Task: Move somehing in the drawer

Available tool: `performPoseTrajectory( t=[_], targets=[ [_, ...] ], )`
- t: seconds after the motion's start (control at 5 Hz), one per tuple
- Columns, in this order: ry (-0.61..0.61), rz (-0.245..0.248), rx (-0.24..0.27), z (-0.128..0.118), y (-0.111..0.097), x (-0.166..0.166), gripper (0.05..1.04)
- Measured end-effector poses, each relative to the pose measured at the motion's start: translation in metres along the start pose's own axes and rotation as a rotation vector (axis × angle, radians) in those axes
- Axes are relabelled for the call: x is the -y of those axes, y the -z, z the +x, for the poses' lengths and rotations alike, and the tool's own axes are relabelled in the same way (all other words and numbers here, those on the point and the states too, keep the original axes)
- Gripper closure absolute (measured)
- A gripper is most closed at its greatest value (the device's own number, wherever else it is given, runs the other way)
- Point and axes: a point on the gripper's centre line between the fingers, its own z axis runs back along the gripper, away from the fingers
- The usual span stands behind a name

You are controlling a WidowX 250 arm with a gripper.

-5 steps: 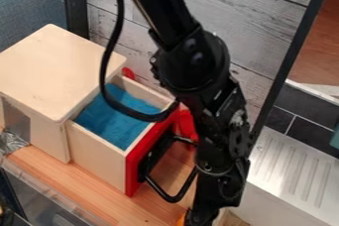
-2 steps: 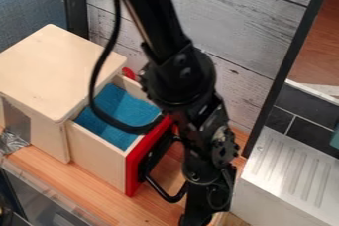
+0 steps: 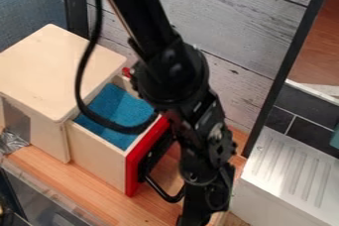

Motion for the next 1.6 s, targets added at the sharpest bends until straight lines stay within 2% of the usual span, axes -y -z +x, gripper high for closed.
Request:
performPoseTrajectory(
  t=[0.4, 0.6, 0.8, 1.0, 1.2, 1.4, 1.6],
  targets=[
    [-0.027, 0.097, 0.107, 0.012, -0.056, -0.002, 0.196],
    [-0.071, 0.158, 0.152, 0.001, -0.085, -0.005, 0.196],
    [-0.131, 0.219, 0.169, -0.019, -0.109, -0.007, 0.196],
    [-0.188, 0.246, 0.153, -0.038, -0.118, -0.012, 0.196],
    [-0.276, 0.283, 0.163, -0.056, -0.138, -0.020, 0.196],
    [-0.365, 0.274, 0.171, -0.072, -0.152, -0.034, 0.196],
    [-0.462, 0.248, 0.150, -0.084, -0.155, -0.044, 0.196]
  ],
)
